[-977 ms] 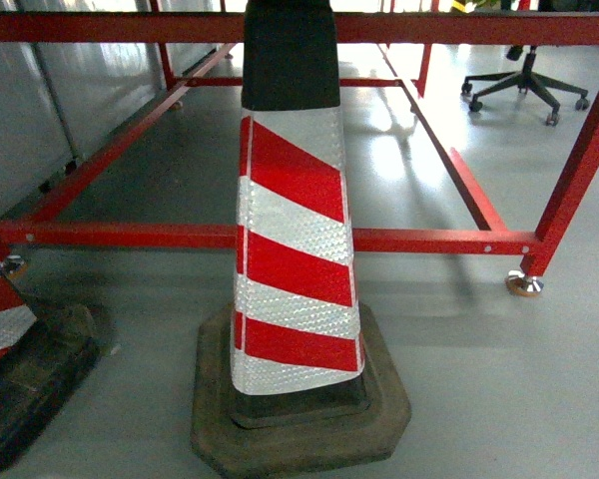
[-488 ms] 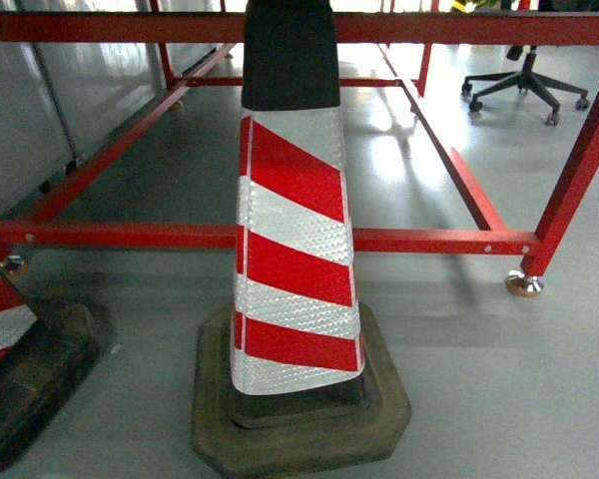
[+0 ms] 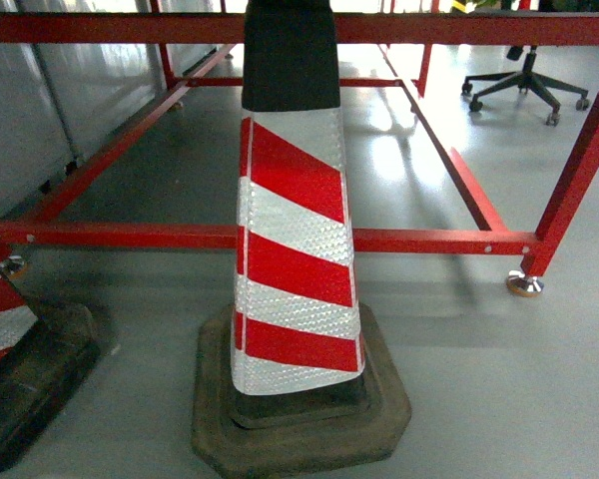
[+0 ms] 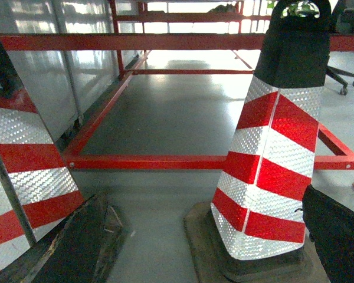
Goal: Pick blue part to blue bin on bottom shelf
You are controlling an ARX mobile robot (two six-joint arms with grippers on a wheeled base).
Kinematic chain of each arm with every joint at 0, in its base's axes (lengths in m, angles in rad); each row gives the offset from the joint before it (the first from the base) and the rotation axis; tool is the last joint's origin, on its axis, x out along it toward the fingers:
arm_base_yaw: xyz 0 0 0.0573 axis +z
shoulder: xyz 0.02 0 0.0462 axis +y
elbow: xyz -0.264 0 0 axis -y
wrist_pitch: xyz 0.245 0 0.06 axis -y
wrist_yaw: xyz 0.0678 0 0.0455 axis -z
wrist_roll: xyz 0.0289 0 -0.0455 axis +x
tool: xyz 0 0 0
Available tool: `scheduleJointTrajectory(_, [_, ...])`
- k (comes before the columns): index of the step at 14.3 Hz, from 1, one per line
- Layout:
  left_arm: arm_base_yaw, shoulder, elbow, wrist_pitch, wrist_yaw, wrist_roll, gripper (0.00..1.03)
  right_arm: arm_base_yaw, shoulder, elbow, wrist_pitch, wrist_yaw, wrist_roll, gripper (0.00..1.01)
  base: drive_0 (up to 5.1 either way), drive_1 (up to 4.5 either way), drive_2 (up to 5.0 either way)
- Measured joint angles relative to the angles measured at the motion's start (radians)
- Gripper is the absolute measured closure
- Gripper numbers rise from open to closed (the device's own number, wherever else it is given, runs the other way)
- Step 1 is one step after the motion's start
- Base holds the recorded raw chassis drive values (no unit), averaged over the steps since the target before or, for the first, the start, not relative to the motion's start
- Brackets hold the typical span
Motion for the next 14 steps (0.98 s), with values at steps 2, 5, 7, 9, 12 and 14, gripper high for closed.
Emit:
scheduleJointTrajectory(2, [0.000, 0.000, 0.000, -0.003, 0.000, 0.000, 0.05, 0.000, 0.000, 0.000, 0.000, 0.000, 0.000, 0.03, 0.0, 0.00, 0.0])
scheduleJointTrajectory(5, [0.000, 0.000, 0.000, 0.000, 0.001, 0.001, 0.05, 0.000, 0.000, 0.000, 0.002, 0.000, 0.000, 0.03, 0.0, 0.00, 0.0])
scheduleJointTrajectory(7, [0.000, 0.000, 0.000, 0.000, -0.001, 0.000, 0.05, 0.000, 0.000, 0.000, 0.002, -0.001, 0.001, 0.03, 0.0, 0.00, 0.0])
scheduleJointTrajectory(9, [0.000, 0.000, 0.000, 0.000, 0.000, 0.003, 0.05, 0.000, 0.000, 0.000, 0.002, 0.001, 0.002, 0.03, 0.0, 0.00, 0.0])
scheduleJointTrajectory(12, [0.000, 0.000, 0.000, 0.000, 0.000, 0.008, 0.05, 0.000, 0.000, 0.000, 0.002, 0.000, 0.000, 0.03, 0.0, 0.00, 0.0])
scheduleJointTrajectory(14, [0.000, 0.000, 0.000, 0.000, 0.000, 0.011, 0.05, 0.000, 0.000, 0.000, 0.002, 0.000, 0.002, 0.03, 0.0, 0.00, 0.0])
